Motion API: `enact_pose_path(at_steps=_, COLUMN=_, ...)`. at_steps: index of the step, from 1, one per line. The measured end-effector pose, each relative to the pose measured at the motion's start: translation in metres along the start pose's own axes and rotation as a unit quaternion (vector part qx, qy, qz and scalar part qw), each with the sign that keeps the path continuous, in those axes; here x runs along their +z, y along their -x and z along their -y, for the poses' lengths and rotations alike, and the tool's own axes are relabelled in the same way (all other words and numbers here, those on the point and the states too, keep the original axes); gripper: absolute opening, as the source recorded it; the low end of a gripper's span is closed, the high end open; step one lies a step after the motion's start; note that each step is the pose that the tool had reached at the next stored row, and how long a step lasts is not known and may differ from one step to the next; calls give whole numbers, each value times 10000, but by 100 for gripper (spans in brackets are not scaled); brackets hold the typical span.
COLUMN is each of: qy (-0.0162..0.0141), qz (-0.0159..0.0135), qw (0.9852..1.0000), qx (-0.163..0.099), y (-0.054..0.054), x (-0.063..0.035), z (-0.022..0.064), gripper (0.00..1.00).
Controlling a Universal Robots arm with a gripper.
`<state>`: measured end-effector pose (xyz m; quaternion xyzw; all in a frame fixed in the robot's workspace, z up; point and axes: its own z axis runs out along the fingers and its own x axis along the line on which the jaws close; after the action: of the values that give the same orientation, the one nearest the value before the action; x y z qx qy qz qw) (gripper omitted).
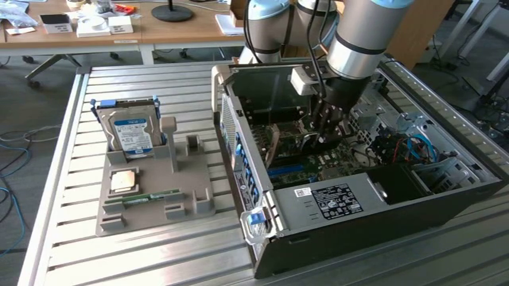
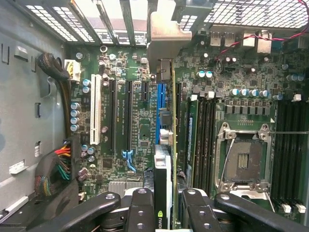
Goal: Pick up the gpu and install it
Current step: 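Insert the gpu into the slot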
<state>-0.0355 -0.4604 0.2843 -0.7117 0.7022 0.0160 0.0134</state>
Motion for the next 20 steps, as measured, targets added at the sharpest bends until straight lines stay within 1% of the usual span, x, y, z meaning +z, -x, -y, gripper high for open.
enact_pose_path(at_steps=8, qy=0, qz=1, qw=10000, qx=0, y=-1, x=34, z=-4, gripper=27)
enact_pose_path(at_steps=20, qy=0, qz=0, qw=10000, qx=0, y=-2, x=48, z=-4, gripper=27)
